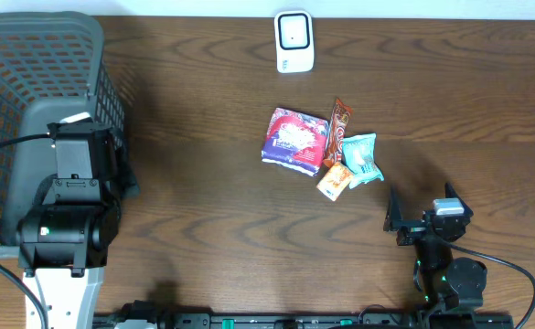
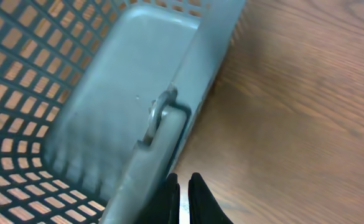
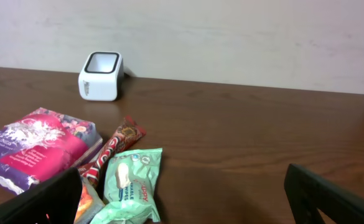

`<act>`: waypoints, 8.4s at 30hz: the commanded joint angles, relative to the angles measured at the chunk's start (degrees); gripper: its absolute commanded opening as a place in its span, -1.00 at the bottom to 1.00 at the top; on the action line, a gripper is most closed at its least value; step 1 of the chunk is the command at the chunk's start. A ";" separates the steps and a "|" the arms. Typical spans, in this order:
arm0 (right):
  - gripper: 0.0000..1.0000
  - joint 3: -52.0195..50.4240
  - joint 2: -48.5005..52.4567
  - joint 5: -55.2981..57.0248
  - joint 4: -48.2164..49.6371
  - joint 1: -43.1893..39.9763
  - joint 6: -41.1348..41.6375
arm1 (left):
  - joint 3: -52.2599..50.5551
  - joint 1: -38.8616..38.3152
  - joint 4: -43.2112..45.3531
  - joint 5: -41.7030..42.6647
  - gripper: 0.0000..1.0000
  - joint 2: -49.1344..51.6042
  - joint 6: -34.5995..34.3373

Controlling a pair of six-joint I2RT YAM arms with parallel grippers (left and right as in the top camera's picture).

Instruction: Scan the item barcode

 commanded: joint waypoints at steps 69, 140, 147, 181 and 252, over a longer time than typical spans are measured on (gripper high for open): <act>0.98 -0.09 -0.09 -36.98 6.10 0.50 39.87 | 1.75 0.35 -10.23 36.17 0.95 -21.62 0.94; 0.99 88.63 86.49 -26.60 -70.73 7.67 5.97 | 1.75 0.35 -10.21 36.17 0.96 -21.62 0.94; 0.96 90.79 99.19 -27.63 -69.31 10.10 11.76 | 1.75 0.35 -10.23 36.17 0.96 -21.62 0.94; 0.99 90.55 119.03 -26.45 -48.89 15.89 17.99 | 1.75 0.35 -10.23 36.17 0.96 -21.59 0.94; -0.98 97.59 118.79 8.55 -75.52 3.52 22.18 | 1.75 0.35 -10.23 36.17 0.96 -21.57 0.94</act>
